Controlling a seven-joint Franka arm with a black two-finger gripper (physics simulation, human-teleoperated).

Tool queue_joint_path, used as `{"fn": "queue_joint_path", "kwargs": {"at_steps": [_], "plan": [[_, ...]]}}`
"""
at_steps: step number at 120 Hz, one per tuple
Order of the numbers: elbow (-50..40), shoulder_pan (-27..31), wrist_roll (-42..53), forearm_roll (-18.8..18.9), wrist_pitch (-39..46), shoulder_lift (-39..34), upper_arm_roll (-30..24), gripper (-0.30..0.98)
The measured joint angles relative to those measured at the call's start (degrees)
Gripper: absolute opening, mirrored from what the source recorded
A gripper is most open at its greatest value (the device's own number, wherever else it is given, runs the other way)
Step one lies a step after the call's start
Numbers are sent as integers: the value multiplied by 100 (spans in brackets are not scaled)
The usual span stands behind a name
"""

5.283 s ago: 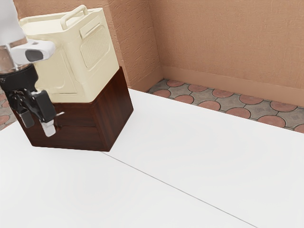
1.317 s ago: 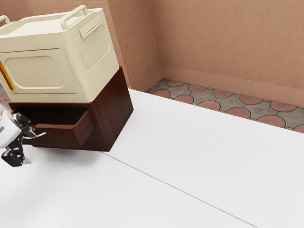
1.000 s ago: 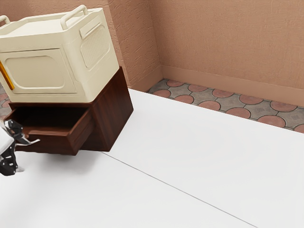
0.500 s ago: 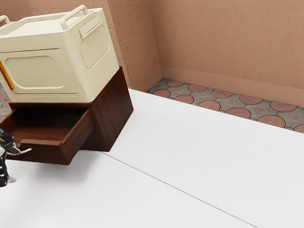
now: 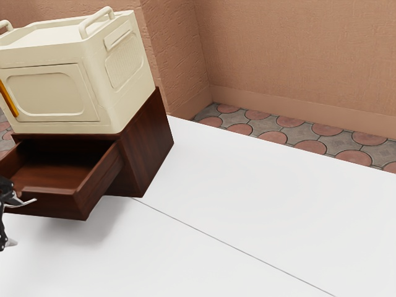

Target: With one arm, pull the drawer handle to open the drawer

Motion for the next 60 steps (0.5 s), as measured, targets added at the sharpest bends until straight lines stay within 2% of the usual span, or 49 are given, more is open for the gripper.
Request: {"fn": "queue_joint_path", "kwargs": {"at_steps": [26, 42, 50, 60], "plan": [[70, 1, -3, -32, 12, -5, -50, 63], [208, 1, 1, -150, 17, -95, -312, 65], [359, 2, 3, -335, -41, -137, -479, 66], [1004, -83, -97, -904, -443, -5, -643, 67]]}}
